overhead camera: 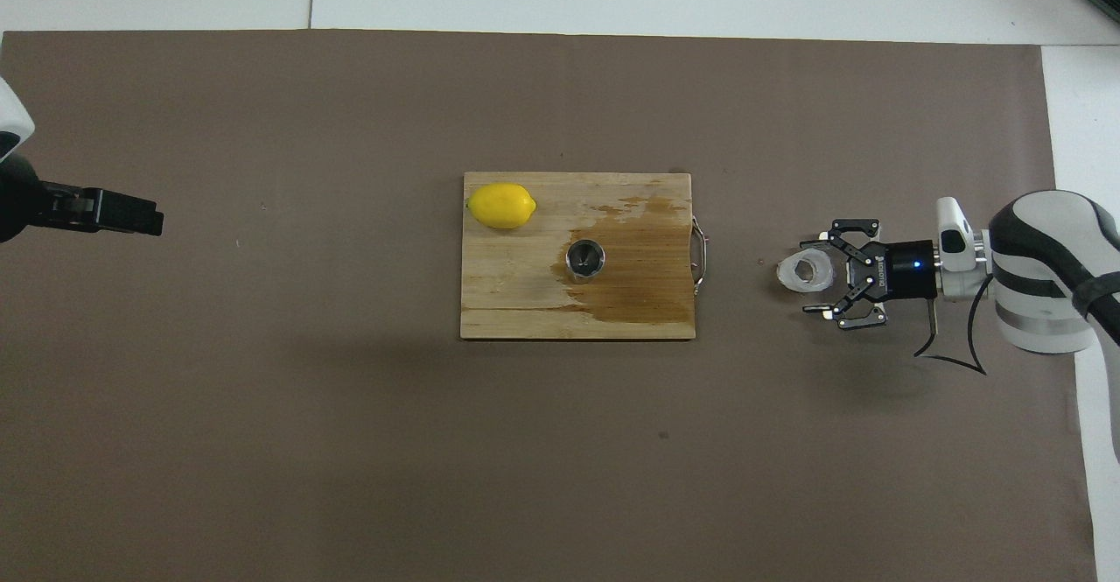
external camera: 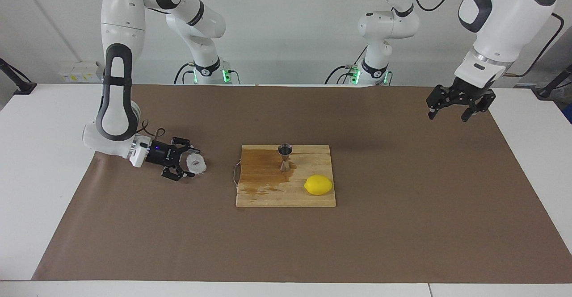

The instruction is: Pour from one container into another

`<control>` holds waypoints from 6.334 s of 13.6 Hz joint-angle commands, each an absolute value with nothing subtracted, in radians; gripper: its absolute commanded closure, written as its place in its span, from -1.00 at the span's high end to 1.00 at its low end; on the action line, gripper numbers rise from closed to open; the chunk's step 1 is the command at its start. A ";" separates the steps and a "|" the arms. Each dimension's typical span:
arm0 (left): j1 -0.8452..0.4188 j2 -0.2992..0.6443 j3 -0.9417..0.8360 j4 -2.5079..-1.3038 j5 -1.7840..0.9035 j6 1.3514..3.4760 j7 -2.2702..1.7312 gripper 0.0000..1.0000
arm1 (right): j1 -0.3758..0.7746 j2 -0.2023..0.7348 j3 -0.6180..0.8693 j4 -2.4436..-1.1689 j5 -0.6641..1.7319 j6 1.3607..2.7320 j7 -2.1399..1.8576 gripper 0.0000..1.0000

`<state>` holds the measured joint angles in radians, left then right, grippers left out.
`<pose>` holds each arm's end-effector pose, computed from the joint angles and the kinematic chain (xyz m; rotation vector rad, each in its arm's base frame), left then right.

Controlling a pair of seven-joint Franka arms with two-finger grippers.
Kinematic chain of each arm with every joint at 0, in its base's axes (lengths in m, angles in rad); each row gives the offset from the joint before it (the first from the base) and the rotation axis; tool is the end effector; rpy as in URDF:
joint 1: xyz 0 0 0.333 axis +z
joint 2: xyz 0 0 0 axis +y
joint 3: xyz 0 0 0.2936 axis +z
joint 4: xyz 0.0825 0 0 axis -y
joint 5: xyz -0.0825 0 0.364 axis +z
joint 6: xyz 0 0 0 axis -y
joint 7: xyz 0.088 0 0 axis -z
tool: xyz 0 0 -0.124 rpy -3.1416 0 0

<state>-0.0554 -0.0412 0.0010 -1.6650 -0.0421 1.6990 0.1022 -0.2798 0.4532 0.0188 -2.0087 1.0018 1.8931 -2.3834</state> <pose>0.5342 -0.0338 0.5759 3.0901 -0.2365 0.1181 0.5368 -0.0651 0.2044 -1.6905 -1.5634 -0.8477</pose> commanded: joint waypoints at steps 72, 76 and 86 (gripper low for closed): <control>-0.055 -0.071 -0.003 -1.677 -0.005 1.568 0.103 1.00 | 0.425 0.170 0.051 -1.979 0.003 2.462 -1.123 -0.99; -0.055 -0.071 -0.003 -1.677 -0.005 1.568 0.103 1.00 | 0.437 0.175 0.051 -1.979 -0.012 2.464 -1.095 -0.99; -0.055 -0.071 -0.003 -1.677 -0.005 1.568 0.103 1.00 | 0.422 0.173 0.057 -2.016 0.034 2.520 -1.092 -0.98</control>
